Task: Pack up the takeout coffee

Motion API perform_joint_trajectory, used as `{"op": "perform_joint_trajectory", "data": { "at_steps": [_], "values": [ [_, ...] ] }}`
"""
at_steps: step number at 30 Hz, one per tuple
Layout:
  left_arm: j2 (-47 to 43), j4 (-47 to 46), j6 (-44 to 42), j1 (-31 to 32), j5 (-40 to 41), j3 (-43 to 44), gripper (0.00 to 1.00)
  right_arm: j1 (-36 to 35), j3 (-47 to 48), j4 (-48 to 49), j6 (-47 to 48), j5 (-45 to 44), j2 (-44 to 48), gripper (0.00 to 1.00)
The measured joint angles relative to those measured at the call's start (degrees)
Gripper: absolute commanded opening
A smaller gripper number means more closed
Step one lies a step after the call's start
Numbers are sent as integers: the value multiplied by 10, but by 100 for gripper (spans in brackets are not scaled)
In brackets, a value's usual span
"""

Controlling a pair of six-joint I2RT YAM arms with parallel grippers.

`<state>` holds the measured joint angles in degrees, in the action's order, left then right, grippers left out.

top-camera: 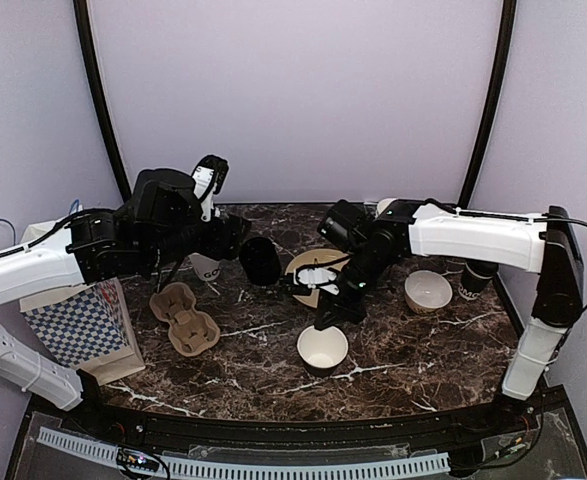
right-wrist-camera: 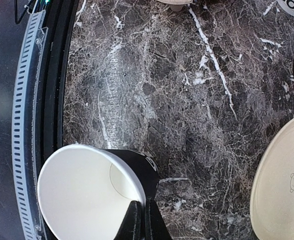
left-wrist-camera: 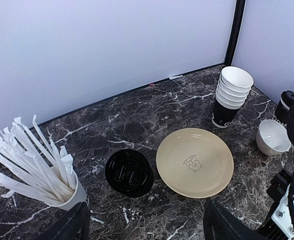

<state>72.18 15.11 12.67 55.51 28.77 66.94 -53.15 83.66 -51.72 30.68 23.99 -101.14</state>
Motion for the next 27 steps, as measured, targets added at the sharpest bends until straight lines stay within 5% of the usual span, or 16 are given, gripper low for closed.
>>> {"op": "perform_joint_trajectory", "data": {
  "at_steps": [5,12,17,27],
  "values": [
    [0,-5,0,0,-1,-4,80,0,-5,18,-6,-6,-10,0],
    [0,-9,0,-3,-8,-8,80,0,-5,35,-13,-12,-19,33],
    [6,-9,-1,-4,-10,-8,81,6,3,20,-14,-11,-21,47],
    [113,67,2,-17,-52,87,67,104,-26,16,-19,23,119,50]
  ]
}}
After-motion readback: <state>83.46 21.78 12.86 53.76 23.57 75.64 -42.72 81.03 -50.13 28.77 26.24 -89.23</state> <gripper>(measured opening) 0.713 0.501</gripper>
